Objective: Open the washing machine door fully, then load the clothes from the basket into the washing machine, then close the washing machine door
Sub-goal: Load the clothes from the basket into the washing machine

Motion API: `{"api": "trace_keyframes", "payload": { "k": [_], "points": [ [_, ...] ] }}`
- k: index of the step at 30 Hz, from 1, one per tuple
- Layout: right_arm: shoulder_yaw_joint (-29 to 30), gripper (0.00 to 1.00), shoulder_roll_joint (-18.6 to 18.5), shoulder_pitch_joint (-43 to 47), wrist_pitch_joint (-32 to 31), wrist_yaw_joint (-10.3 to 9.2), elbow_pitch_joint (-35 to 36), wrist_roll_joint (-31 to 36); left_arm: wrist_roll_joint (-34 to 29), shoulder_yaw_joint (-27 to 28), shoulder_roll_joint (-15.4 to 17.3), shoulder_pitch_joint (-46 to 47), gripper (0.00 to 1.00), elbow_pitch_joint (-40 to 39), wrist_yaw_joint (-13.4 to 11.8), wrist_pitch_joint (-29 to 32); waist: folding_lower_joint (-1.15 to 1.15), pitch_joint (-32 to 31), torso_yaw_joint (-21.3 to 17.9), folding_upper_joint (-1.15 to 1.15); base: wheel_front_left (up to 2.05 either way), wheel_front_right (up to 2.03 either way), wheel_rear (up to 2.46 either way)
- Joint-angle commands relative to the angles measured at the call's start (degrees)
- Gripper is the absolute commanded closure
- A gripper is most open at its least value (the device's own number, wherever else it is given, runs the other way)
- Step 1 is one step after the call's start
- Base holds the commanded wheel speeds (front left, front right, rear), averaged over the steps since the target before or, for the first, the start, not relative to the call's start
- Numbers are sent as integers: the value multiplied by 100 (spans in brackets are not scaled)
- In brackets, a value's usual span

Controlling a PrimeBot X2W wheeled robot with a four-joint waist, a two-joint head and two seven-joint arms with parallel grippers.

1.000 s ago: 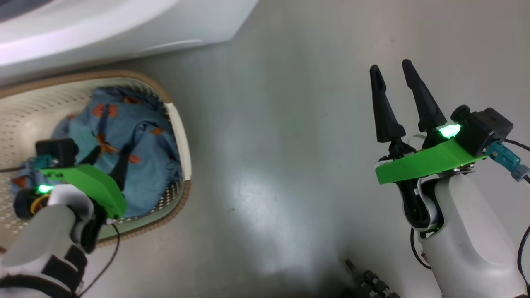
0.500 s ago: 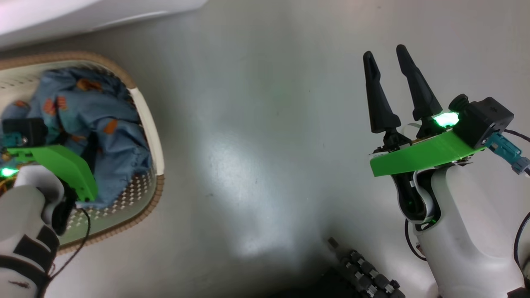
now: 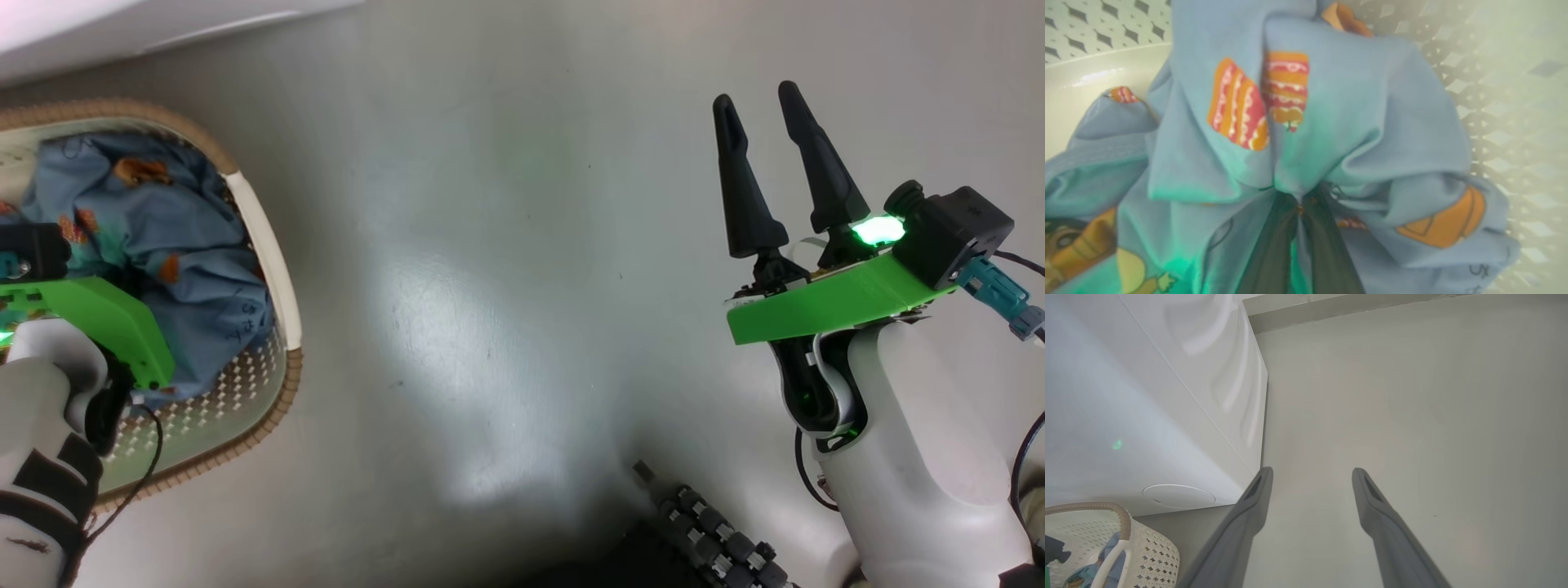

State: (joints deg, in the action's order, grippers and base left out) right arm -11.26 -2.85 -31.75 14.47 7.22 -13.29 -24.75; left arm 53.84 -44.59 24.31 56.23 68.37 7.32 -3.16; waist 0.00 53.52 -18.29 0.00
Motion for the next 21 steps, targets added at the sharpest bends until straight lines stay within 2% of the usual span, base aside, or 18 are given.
{"api": "trace_keyframes", "payload": {
  "k": [1, 13, 21],
  "points": [
    [-90, 0, -3, 166, 53, 26, 92, -64, 34, 72, 153, -99, 100, -2, 16, -87, 0, -84, 40, 0, 0, 0, 0],
    [-60, 0, -3, 247, 53, 26, -51, 5, 485, -87, -138, -721, 100, -295, 16, -463, 0, -995, 307, 0, 0, 0, 0],
    [-18, 0, -3, 352, 53, 26, -216, 62, 792, -218, -208, -1106, 100, -573, 16, -766, 0, -1685, 488, 0, 0, 0, 0]
  ]
}}
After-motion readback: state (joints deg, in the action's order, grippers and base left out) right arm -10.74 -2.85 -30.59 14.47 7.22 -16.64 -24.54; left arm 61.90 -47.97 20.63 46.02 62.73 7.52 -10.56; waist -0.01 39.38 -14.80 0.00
